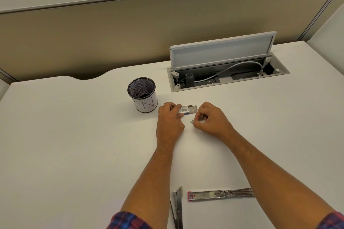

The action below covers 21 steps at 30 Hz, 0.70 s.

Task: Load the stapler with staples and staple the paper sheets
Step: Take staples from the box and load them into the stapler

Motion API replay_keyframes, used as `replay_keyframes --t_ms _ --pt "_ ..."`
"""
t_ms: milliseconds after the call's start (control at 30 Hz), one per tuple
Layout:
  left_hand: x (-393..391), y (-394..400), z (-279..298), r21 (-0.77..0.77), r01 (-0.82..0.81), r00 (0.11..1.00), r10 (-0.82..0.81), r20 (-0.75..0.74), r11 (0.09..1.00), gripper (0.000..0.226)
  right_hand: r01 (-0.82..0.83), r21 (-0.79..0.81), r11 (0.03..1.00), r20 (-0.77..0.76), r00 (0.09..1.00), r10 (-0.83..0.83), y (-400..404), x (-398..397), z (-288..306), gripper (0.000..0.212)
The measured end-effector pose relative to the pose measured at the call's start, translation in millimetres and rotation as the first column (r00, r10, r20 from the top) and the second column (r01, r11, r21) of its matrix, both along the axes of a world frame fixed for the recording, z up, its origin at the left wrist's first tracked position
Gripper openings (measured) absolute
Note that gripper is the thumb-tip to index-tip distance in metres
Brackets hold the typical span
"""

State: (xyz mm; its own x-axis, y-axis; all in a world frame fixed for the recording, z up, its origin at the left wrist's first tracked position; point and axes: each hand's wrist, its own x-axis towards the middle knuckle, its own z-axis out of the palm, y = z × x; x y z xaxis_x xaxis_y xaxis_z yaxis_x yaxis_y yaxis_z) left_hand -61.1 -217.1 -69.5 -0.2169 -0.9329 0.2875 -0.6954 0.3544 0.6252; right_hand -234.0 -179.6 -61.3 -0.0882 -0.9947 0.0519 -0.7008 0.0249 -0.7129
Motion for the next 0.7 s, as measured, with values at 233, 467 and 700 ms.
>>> replay_keyframes --t_ms 233,467,700 --pt "0.6 -0.1 0.1 -0.003 0.002 1.000 -0.002 0.000 1.000 0.032 0.188 -0.129 0.974 0.145 0.975 -0.169 -0.7 4.3 -6.2 0.009" --pt "0.5 0.4 0.5 -0.014 0.009 1.000 -0.009 -0.012 1.000 0.031 0.202 -0.152 0.968 0.091 0.978 -0.190 -6.0 8.4 -12.0 0.013" --pt "0.8 0.6 1.4 -0.024 0.009 1.000 -0.009 -0.005 1.000 0.030 0.199 -0.128 0.972 0.108 0.977 -0.186 -8.1 10.1 -11.6 0.016"
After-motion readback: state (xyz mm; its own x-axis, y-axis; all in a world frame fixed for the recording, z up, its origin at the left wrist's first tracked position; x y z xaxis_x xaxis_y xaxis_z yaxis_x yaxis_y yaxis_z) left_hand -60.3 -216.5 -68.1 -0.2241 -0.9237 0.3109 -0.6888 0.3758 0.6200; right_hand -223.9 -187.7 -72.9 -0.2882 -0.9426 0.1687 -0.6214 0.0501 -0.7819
